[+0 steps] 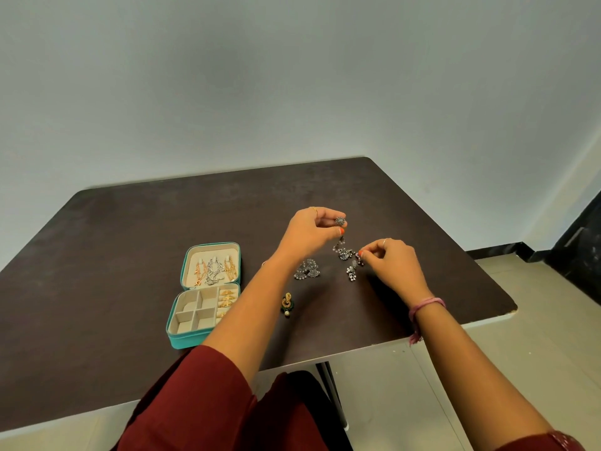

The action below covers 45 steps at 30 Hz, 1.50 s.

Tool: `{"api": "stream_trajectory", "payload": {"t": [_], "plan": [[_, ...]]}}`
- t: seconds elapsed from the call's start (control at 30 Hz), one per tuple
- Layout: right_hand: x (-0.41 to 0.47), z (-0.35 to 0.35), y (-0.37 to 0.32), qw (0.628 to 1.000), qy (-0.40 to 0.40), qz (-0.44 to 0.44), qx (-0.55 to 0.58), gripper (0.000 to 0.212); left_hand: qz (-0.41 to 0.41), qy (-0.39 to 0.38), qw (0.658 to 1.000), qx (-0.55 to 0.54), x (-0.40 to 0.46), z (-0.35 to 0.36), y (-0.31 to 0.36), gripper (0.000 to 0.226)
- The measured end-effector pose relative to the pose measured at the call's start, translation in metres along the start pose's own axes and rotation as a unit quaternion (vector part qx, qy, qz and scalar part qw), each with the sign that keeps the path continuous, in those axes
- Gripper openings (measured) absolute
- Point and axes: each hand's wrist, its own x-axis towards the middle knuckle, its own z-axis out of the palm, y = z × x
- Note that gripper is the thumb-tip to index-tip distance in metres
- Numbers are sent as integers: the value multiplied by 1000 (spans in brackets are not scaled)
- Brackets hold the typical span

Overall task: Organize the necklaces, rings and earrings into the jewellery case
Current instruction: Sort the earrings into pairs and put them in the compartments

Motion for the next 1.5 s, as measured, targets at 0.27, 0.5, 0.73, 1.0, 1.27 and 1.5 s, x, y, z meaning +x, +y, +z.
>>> {"api": "stream_trajectory", "payload": {"t": [0.27, 0.5, 0.73, 1.0, 1.27, 1.5], "plan": [[-3, 9, -14, 995, -33, 42, -89, 16, -20, -17, 999, -22, -5, 1, 4, 38], [-9, 3, -17, 990, -87, 4, -109, 15, -22, 7, 999, -42, -11, 0, 9, 11], [-12, -17, -24, 998, -33, -51, 21, 7, -16, 7, 999, -33, -17, -3, 15, 13], [-20, -47, -52, 965, -31, -93, 244, 8, -5, 12, 997, -70, -28, -10, 26, 15], [-33, -52, -75, 914, -54, 8, 403, 11, -15, -5, 995, -98, -39, -20, 34, 12], [-35, -57, -87, 895, -97, 57, 432, 31, -30, -33, 988, -147, -47, -32, 37, 41]]}}
